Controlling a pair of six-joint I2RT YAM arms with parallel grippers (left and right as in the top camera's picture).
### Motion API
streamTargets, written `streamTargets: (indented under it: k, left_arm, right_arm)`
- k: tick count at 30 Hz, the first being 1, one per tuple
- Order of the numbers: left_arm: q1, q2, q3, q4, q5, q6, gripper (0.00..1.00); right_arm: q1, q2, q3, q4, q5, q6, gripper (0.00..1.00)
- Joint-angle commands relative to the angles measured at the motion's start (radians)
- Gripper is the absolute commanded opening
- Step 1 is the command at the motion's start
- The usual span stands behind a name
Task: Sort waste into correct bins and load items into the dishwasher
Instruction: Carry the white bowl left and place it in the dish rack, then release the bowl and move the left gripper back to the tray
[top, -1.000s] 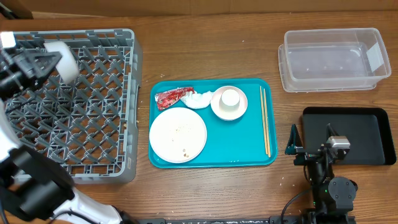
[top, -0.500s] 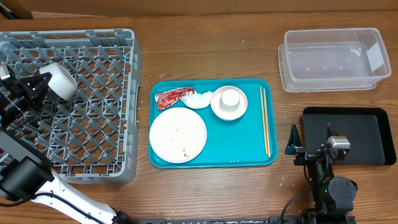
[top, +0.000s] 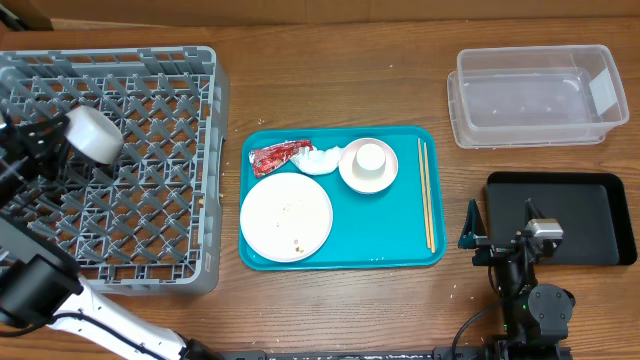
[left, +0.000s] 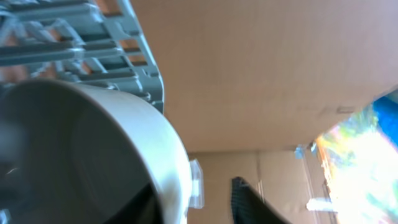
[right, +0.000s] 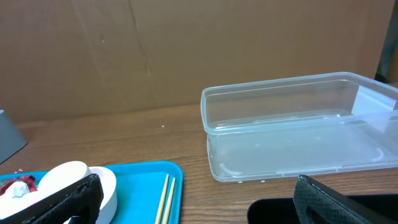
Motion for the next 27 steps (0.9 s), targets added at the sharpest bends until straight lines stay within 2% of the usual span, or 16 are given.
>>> streamTargets:
  k: [1, 2, 3, 9, 14, 17, 19, 20, 21, 22, 24, 27]
  left_arm:
    - [0.081, 0.004, 0.008, 0.004, -0.018, -0.082, 0.69]
    - [0.100, 0.004, 0.008, 0.004, -0.019, -0.089, 0.88]
    - [0.119, 0.004, 0.008, 0.003, -0.019, -0.095, 1.00]
    - [0.187, -0.011, 0.008, -0.027, -0.020, -0.130, 1.00]
    - [0.189, -0.041, 0.008, -0.044, -0.023, -0.131, 0.87]
    - [0.186, -0.057, 0.008, -0.057, -0.071, -0.161, 0.79]
    - [0.185, -0.070, 0.008, -0.061, -0.071, -0.160, 0.66]
    - [0.181, -0.079, 0.008, -0.062, -0.072, -0.160, 0.55]
    - [0.175, -0.089, 0.008, -0.063, -0.076, -0.160, 0.36]
    - [0.163, -0.104, 0.008, -0.073, -0.082, -0.160, 0.22]
    - [0.135, -0.135, 0.008, -0.087, -0.088, -0.156, 0.04]
    - [0.056, -0.204, 0.008, -0.116, -0.101, -0.111, 0.04]
  right_arm:
    - [0.003, -0.009, -0.011, 0.006, 0.009, -0.004, 1.00]
    - [0.003, -0.009, -0.011, 0.006, 0.009, -0.004, 1.00]
    - [0.003, -0.009, -0.011, 0.006, 0.009, -0.004, 1.00]
    - [0.003, -0.009, -0.011, 0.006, 0.008, -0.004, 1.00]
    - [0.003, -0.009, -0.011, 0.006, 0.009, -0.004, 1.00]
    - [0.003, -0.009, -0.011, 0.006, 0.009, -0.004, 1.00]
    - [0.003, -0.009, -0.011, 0.006, 0.009, -0.004, 1.00]
    - [0.003, -0.009, -0.011, 0.006, 0.009, -0.004, 1.00]
    - [0.003, -0.009, -0.011, 0.006, 0.009, -0.004, 1.00]
    - [0.003, -0.009, -0.011, 0.006, 0.009, -0.004, 1.00]
    - [0.003, -0.009, -0.011, 0.006, 0.009, -0.004, 1.00]
    - [0.003, -0.009, -0.011, 0.006, 0.009, -0.004, 1.00]
